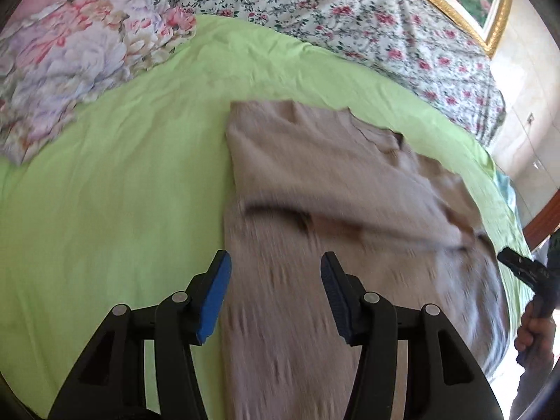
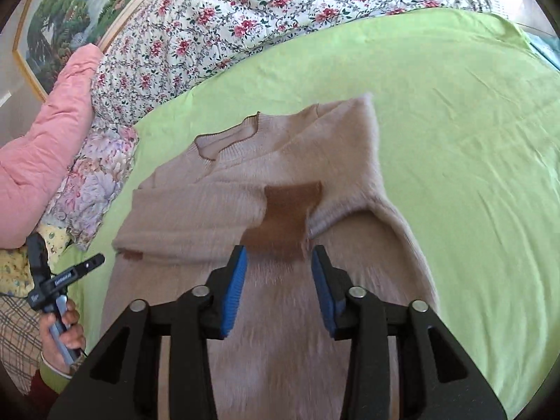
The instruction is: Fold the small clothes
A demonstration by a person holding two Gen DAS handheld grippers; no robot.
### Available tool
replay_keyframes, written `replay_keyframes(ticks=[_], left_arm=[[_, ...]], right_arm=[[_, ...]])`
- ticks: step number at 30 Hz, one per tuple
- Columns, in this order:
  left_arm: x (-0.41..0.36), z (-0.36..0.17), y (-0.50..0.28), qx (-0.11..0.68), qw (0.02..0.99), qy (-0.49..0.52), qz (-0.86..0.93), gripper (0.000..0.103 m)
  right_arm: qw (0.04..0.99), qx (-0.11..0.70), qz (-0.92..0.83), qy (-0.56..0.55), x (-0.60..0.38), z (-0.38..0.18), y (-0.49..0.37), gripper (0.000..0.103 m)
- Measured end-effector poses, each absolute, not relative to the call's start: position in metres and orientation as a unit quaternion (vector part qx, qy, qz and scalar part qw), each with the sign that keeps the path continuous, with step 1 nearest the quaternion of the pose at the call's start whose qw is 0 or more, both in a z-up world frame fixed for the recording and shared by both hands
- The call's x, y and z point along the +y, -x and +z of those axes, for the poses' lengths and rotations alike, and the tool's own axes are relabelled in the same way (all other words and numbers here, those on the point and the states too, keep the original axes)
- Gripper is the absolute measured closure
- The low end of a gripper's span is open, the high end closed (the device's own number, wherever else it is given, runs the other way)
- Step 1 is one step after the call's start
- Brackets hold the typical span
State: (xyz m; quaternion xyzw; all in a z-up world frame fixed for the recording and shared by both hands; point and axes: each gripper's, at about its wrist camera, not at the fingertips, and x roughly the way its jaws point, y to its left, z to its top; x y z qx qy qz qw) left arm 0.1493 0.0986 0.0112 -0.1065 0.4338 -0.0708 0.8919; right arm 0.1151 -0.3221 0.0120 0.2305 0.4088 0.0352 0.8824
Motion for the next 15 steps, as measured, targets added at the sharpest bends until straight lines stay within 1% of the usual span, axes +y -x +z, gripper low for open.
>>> replay_keyframes(ticks=[2, 6, 12, 15], left_arm=[[0.096, 0.008, -0.126, 0.439, 0.889, 0.106, -0.073, 0.048], [0.094, 0.002, -0.088, 0.449, 0.883, 0.115, -0.078, 0.047], [0.103, -0.002, -0.045, 0.443, 0.883, 0.133, -0.083, 0.043], [0.107, -0.008, -0.025, 0.45, 0.877, 0.141, -0.091, 0.042]], right_arm=[[0.883, 0.406, 0.034, -0.235, -0.323, 0.014, -0.098, 0.055], [0.881, 0.404, 0.031, -0.243, -0.326, 0.013, -0.071, 0.054], [0.881, 0.408, 0.029, -0.238, -0.321, 0.013, -0.033, 0.054], [0.882, 0.407, 0.037, -0.235, -0.317, 0.015, -0.016, 0.051]])
